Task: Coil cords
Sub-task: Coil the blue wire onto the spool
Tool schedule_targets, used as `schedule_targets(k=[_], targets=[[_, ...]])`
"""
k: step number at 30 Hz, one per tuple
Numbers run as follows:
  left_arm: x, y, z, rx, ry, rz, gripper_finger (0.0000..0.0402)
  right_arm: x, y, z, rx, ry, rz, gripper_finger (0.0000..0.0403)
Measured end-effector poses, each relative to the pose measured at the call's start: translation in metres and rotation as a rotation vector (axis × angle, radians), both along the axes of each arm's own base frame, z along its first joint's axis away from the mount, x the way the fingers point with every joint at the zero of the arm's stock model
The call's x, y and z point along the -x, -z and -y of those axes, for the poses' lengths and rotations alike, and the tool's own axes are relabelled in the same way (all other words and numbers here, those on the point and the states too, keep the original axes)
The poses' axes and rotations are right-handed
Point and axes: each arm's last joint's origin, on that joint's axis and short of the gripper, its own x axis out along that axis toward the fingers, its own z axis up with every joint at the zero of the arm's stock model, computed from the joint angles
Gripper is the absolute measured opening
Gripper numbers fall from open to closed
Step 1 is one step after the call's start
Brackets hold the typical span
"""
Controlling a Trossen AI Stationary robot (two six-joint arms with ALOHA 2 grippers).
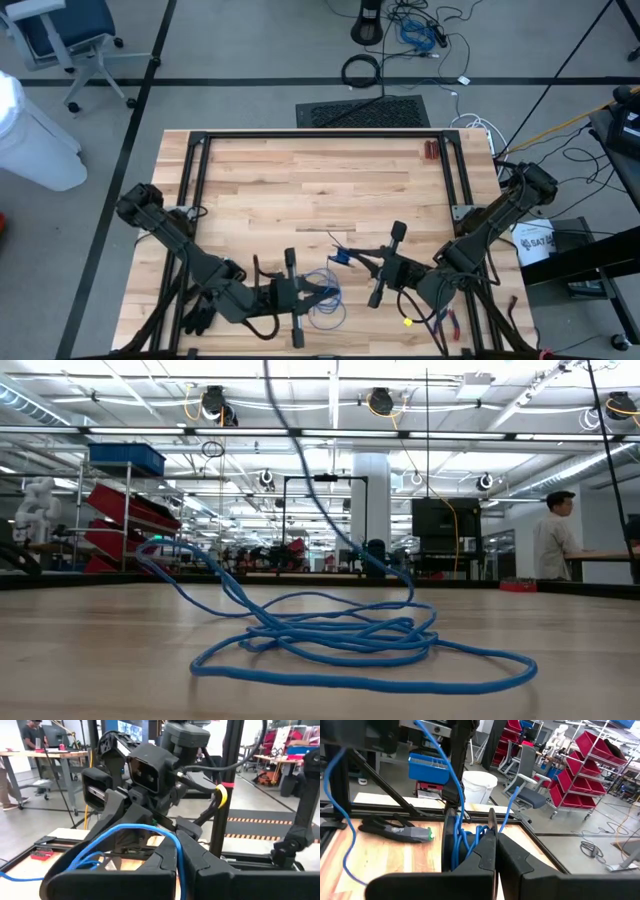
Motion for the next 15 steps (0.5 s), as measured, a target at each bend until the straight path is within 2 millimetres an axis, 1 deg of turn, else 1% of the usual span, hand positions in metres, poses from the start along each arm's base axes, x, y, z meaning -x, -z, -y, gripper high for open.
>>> schedule_targets(k=[5,11,15], targets=[[-0.01,0.0,-0.01,0.01,-0.018,0.019,0.0001,-0.001,0.002,-0.001,-0.007,-0.002,-0.001,0.0],[-0.015,-0.004,-0.019,0.015,-0.043,0.056,0.0001,-0.001,0.001,-0.001,-0.006,-0.002,0.0,0.0],[-0.018,-0.005,-0.023,0.046,-0.012,0.068,0.0001,-0.001,0.001,-0.001,-0.006,-0.001,0.0,0.0]])
